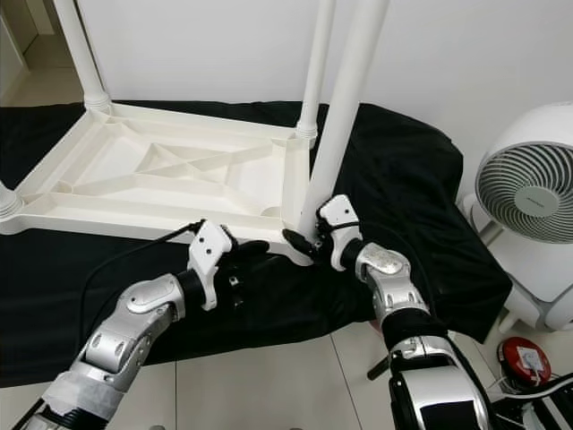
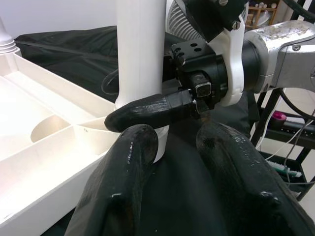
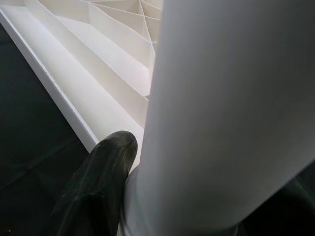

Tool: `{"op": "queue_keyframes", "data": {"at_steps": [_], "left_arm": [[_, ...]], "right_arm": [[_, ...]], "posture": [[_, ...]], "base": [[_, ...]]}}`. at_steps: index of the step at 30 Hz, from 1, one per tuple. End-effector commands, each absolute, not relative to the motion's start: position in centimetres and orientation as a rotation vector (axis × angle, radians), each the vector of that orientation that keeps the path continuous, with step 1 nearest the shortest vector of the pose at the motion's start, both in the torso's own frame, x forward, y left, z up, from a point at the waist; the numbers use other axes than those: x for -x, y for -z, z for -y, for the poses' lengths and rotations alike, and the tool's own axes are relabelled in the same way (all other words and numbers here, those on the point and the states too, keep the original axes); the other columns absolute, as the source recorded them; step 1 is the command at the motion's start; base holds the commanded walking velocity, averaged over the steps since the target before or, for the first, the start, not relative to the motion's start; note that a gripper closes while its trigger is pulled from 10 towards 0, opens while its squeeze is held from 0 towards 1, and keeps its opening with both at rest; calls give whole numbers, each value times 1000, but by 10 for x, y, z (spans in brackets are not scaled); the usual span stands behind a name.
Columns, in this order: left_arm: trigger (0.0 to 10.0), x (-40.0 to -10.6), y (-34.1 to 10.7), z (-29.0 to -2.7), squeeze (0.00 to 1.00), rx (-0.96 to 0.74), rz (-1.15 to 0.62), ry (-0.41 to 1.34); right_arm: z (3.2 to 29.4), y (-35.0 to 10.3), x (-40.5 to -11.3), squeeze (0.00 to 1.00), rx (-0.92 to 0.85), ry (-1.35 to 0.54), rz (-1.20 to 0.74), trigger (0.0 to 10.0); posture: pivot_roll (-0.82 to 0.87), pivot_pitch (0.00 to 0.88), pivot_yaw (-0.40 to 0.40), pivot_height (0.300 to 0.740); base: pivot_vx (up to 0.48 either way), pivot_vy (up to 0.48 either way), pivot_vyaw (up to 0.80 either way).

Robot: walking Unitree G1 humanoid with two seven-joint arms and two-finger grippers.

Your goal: Building children table

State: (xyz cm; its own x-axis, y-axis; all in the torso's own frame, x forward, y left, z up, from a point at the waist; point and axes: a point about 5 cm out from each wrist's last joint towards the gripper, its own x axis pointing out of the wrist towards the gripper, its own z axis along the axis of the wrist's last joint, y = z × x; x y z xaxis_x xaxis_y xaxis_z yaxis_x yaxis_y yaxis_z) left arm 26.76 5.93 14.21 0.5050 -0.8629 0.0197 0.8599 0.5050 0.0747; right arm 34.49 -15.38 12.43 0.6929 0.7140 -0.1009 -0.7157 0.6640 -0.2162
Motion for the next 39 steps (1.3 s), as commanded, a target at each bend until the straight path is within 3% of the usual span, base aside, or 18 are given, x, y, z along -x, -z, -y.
{"op": "queue_keyframes", "data": {"at_steps": [1, 2, 3, 15, 20, 26, 28, 37, 38, 39], "left_arm": [[10000, -266, -140, -56, 0, -57, 52, 1035], [10000, -266, -140, -56, 0, -57, 52, 1035], [10000, -265, -139, -55, 0, -52, 50, 1036], [10000, -265, -139, -45, 0, -14, 50, 1038], [10000, -267, -135, -60, 0, -45, 26, 1005], [10000, -267, -135, -62, 0, -48, 25, 1000], [10000, -267, -135, -62, 0, -40, 29, 992], [10000, -266, -134, -64, 0, -51, 27, 987], [10000, -267, -135, -64, 0, -53, 28, 985], [10000, -267, -135, -64, 0, -53, 28, 985]], "right_arm": [[149, -115, -341, 0, 236, -849, -38, 1686], [149, -115, -341, 0, 236, -849, -38, 1686], [149, -112, -338, 0, 230, -829, -36, 10000], [131, -100, -331, 0, 158, -581, -12, 10000], [119, -97, -323, 0, 2, -326, -8, 10000], [120, -96, -322, 0, -50, -184, -10, 10000], [122, -96, -316, 0, -74, -37, -8, 10000], [122, -101, -309, 0, -79, 5, 10, 10000], [122, -105, -308, 1000, -100, -5, 28, 10000], [122, -105, -308, 1000, -100, -5, 28, 10000]], "posture": [[-31, 0, -70, 740], [-31, 0, -70, 740], [-36, 0, -72, 740], [-60, 0, -64, 740], [-56, 0, -68, 740], [-52, 0, -72, 740], [-53, 0, -73, 740], [-52, 0, -76, 740], [-53, 0, -77, 740], [-53, 0, -77, 740]], "base": [[0, 0, 0], [0, 0, 0], [0, 0, 0], [0, 0, 0], [0, 0, 0], [0, 0, 0], [0, 0, 0], [0, 0, 0], [0, 0, 0], [0, 0, 0]]}}
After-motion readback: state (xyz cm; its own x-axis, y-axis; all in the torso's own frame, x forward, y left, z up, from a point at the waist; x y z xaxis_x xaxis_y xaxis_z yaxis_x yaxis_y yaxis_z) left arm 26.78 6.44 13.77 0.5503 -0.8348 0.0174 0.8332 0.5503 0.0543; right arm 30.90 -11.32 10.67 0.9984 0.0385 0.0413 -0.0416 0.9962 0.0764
